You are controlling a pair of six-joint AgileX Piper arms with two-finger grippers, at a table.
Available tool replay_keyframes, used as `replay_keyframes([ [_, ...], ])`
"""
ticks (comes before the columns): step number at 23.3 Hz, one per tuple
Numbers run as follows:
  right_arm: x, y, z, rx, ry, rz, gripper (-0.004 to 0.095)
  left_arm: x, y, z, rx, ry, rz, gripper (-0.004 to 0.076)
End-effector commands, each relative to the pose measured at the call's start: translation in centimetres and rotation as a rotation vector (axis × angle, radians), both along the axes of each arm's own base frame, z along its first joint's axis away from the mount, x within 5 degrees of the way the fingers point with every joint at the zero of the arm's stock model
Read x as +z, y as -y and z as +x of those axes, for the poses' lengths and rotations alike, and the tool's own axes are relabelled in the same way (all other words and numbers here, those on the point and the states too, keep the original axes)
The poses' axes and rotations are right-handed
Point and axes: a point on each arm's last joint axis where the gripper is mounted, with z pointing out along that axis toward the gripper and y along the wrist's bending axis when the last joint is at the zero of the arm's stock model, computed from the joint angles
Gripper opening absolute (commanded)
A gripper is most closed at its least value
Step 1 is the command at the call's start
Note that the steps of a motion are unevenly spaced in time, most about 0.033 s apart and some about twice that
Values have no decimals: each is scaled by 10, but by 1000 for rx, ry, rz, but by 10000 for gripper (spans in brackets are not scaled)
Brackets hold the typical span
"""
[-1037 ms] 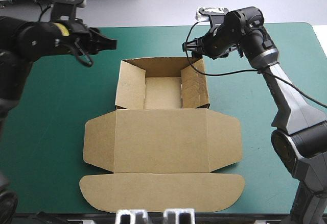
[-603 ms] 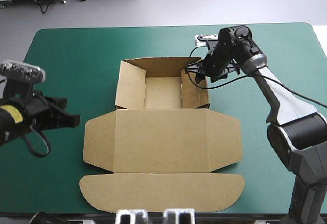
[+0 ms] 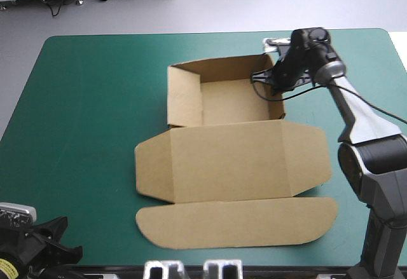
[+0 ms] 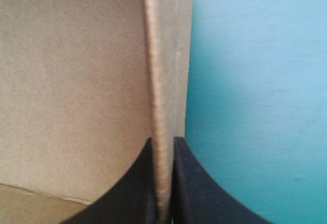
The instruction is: Fold the box
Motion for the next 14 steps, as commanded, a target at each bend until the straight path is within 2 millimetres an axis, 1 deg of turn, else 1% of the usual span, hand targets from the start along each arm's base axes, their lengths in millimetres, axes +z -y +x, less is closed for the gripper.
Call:
replay_keyframes([
  [1, 60, 72, -13, -123, 159, -67, 4, -4, -6, -8, 30, 11, 0, -10],
  [2, 63, 108, -13, -185, 169, -126, 4, -6, -8, -10, 36, 24, 4, -10],
  [3, 63, 128, -13, -216, 168, -158, 4, -6, -8, -10, 36, 26, 4, -10],
  [4, 60, 166, -15, -295, 156, -211, 4, -6, -8, -10, 36, 24, 4, -10],
  [5, 56, 182, -15, -332, 141, -220, 4, -6, -8, -10, 37, 25, 6, -10],
  [6, 46, 211, -16, -397, 111, -230, 4, -6, -8, -10, 40, 26, 10, -10],
  [8, 32, 242, -18, -463, 69, -230, 14, -6, -10, -10, 49, 31, 22, -10],
  [9, 26, 248, -17, -459, 53, -233, 27, -6, -10, -10, 49, 31, 22, -10],
  [10, 21, 253, -16, -441, 41, -239, 60, -6, -10, -10, 50, 31, 24, -10],
  [12, 13, 255, -12, -414, 23, -249, 165, -7, -10, -9, 48, 31, 29, -10],
  [13, 10, 256, -10, -403, 24, -256, 237, -7, -10, -9, 38, 34, 42, -10],
  [14, 4, 255, -7, -397, 22, -244, 338, -7, -9, -10, 22, 35, 51, -10],
])
